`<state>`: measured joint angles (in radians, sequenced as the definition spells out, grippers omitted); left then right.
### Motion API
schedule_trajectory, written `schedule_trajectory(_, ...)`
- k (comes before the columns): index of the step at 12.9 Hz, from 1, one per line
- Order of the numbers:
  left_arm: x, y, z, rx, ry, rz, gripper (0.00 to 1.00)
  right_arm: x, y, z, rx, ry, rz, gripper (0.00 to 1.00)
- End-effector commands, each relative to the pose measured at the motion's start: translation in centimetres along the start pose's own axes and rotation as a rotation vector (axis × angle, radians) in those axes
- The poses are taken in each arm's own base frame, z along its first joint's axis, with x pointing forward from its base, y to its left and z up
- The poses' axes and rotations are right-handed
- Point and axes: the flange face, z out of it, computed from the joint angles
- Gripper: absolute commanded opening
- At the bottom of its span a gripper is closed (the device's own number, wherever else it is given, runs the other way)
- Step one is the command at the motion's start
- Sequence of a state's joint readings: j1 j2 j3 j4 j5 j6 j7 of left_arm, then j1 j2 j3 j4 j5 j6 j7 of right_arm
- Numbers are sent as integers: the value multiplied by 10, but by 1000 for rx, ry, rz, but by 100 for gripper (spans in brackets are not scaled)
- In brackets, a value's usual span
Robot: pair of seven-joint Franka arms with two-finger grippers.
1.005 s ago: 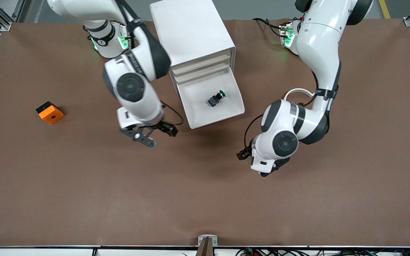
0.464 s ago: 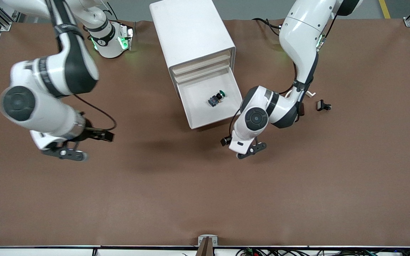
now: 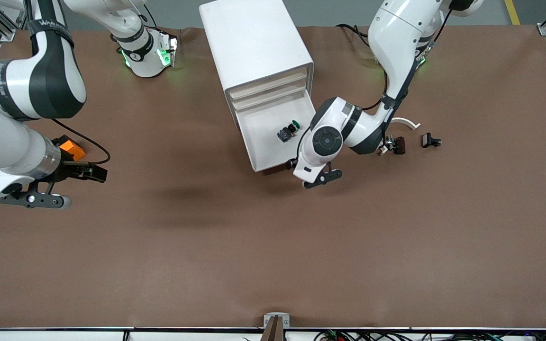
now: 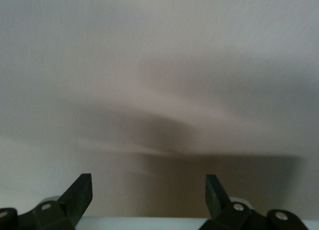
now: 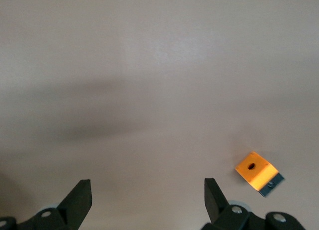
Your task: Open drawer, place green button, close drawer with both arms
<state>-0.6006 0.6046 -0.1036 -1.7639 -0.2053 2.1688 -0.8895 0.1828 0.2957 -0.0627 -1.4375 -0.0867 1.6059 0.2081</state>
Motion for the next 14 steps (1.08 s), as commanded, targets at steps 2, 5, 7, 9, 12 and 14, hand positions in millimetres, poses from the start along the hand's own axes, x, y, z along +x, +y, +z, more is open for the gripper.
schedule_trajectory(2,-54,7,1,41,-135,-30,100,-4,3,-27,-24,13,-15,100)
schedule_trajectory(5,-96,20,14,102,-201,-61,100,-11,21,-39,1,19,16,100)
schedule_trajectory(7,-123,28,21,122,-224,-51,100,-21,22,-46,-2,-7,12,100)
schedule_trajectory(9,-129,31,32,142,-238,-47,100,-23,26,-53,24,6,20,100)
schedule_trajectory(12,-149,40,44,169,-237,-85,100,-21,38,-51,91,-2,44,100)
schedule_trajectory(14,-158,45,43,169,-230,-91,100,-20,41,-50,70,5,46,100)
